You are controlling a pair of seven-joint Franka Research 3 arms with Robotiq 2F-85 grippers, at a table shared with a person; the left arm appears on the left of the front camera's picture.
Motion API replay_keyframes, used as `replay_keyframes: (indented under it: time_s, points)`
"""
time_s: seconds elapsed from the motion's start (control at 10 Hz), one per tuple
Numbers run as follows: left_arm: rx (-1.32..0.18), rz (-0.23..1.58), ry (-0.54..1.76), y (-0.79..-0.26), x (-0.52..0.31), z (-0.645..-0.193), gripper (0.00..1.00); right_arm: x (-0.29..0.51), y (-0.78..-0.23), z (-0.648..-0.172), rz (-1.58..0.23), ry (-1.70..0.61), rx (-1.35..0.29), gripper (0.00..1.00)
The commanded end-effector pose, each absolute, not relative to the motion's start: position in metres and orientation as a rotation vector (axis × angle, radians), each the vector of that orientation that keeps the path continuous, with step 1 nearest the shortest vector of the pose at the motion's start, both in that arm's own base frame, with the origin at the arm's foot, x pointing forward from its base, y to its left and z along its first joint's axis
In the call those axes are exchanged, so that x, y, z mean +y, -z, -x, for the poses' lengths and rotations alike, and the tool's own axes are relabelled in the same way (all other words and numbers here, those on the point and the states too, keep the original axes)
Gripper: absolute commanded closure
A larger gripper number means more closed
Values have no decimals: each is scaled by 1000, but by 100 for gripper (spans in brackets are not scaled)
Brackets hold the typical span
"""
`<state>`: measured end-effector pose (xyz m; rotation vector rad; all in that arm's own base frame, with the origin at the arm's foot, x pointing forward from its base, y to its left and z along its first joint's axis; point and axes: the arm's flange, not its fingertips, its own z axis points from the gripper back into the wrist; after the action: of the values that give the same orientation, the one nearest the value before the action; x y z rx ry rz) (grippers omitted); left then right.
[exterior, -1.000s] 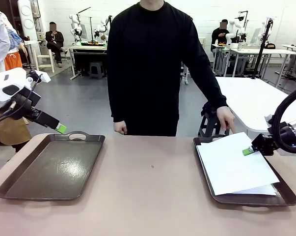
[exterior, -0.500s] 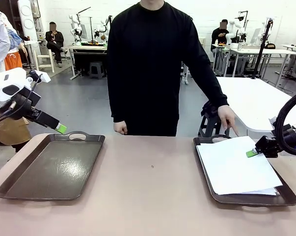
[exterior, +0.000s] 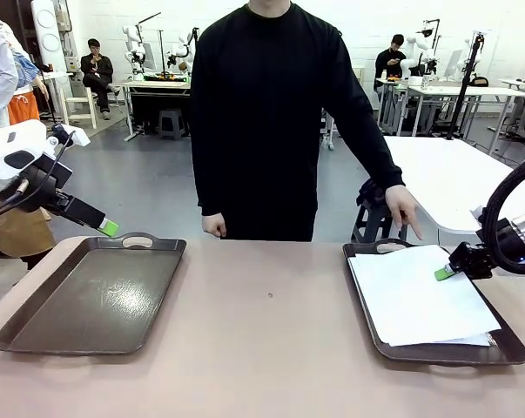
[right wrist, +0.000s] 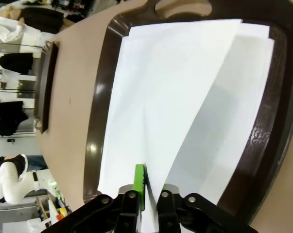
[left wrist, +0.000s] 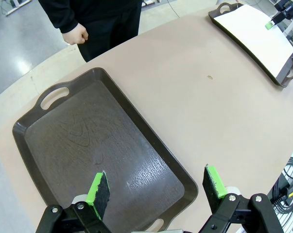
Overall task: Sort the A4 documents.
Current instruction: Place the A4 Paper in the designated Handle tray.
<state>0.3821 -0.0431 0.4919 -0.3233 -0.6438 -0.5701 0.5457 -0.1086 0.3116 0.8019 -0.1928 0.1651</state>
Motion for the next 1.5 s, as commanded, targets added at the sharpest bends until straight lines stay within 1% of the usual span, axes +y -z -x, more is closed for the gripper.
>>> replay_keyframes:
  time_s: [0.0,0.1,0.2,0.3,0.4,0.5,0.6,0.7,0.8,0.9,1.0,1.4]
  points:
    - [-645,334,571,-490,-41,-383,0,-101,-321,-541,-736,-158,-186,60]
    - [-645,334,571,-490,-41,-383,0,-96,-327,-540,-725,-162,-201,76]
    - [-645,334,571,-490,-41,-383,0,-91,-331,-539,-706,-162,-213,41]
    - [-645,334,571,-490,-41,-383,0,-87,-335,-537,-685,-160,-213,56]
    - [-645,334,571,-490,-41,-383,0,-87,-337,-537,-661,-153,-213,22]
    - [-645,334,571,-490,-41,-383,0,-89,-338,-537,-613,-145,-209,37]
    - [-645,334,571,-490,-41,-383,0,-90,-340,-537,-598,-126,-197,2]
    - [-645,334,571,-490,-41,-383,0,-90,-341,-536,-570,-120,-190,17]
    - [-645,334,571,-490,-41,-383,0,-90,-342,-535,-520,-114,-181,0]
    - [-645,334,571,-490,-41,-383,0,-91,-344,-536,-467,-107,-190,0]
    - [-645,334,571,-490,-41,-383,0,-91,-346,-536,-457,-101,-202,0]
    - [-645,334,571,-490,-41,-383,0,-91,-354,-538,-475,-111,-234,0]
